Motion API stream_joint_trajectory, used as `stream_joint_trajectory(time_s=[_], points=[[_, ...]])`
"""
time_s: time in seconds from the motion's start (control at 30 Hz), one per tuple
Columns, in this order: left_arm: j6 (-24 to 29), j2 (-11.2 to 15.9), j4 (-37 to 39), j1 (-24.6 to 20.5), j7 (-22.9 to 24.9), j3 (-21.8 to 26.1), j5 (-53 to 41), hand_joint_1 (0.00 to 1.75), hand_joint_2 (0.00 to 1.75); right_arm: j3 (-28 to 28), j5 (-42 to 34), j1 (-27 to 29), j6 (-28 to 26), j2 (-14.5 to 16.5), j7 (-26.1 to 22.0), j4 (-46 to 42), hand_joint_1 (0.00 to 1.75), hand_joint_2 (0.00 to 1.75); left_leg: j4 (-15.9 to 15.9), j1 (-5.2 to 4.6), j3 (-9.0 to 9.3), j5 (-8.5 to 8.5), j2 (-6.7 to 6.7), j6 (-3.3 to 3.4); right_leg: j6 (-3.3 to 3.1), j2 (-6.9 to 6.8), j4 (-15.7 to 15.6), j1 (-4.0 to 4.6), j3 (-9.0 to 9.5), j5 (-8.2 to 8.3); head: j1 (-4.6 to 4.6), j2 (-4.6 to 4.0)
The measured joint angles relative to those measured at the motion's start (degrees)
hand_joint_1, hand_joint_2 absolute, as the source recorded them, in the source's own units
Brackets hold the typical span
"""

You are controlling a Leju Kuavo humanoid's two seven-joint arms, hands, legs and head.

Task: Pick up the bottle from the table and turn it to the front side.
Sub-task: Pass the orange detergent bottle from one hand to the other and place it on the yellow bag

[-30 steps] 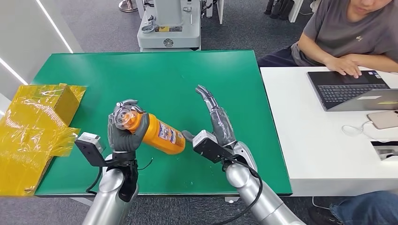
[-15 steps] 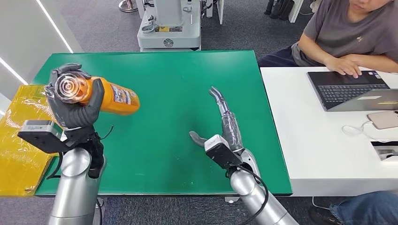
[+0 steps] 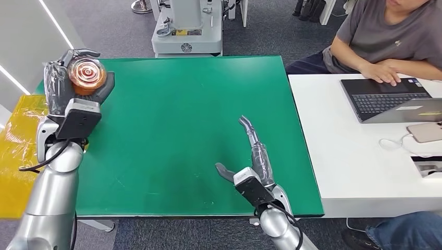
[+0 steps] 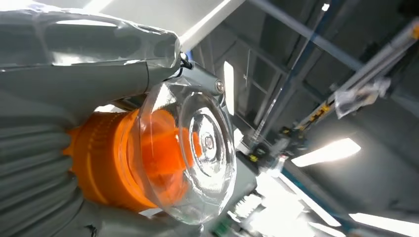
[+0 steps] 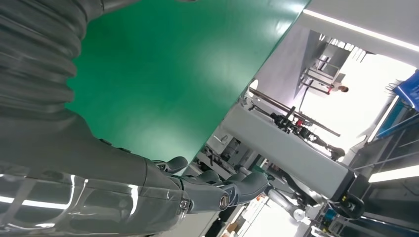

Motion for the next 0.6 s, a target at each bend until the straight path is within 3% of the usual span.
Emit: stream_joint_trajectory(time_s=[0.3,0.4,0.6], points=[[9.8,6.6,11.3,-3.8,11.1,-4.3,-30.6,1.75,1.75,-0.9,2.3,1.6,2.8,0.1,1.3,-1.9,0.00,1.75,0.0,0.00,0.00,0.00,0.09,-0.01,-0.02,0.09,0.0,0.00,-0.03,0.01,-0.01,0.00],[12.1,7.7,14.1,-3.8,14.0,-4.4,-34.7,1.75,1.75,-1.2,2.8,1.8,3.5,0.2,1.5,-2.3,0.00,1.75,0.0,0.01,-0.01,0.00,0.08,-0.01,-0.02,0.09,0.0,0.01,-0.04,0.01,0.00,0.00],[13.1,8.7,21.3,-3.7,15.0,-4.3,-38.0,1.75,1.75,-1.5,3.3,2.4,4.2,0.5,1.6,-2.6,0.00,1.75,0.0,0.00,-0.01,0.00,0.07,-0.01,-0.02,0.08,0.0,0.00,-0.03,0.01,0.00,0.00]])
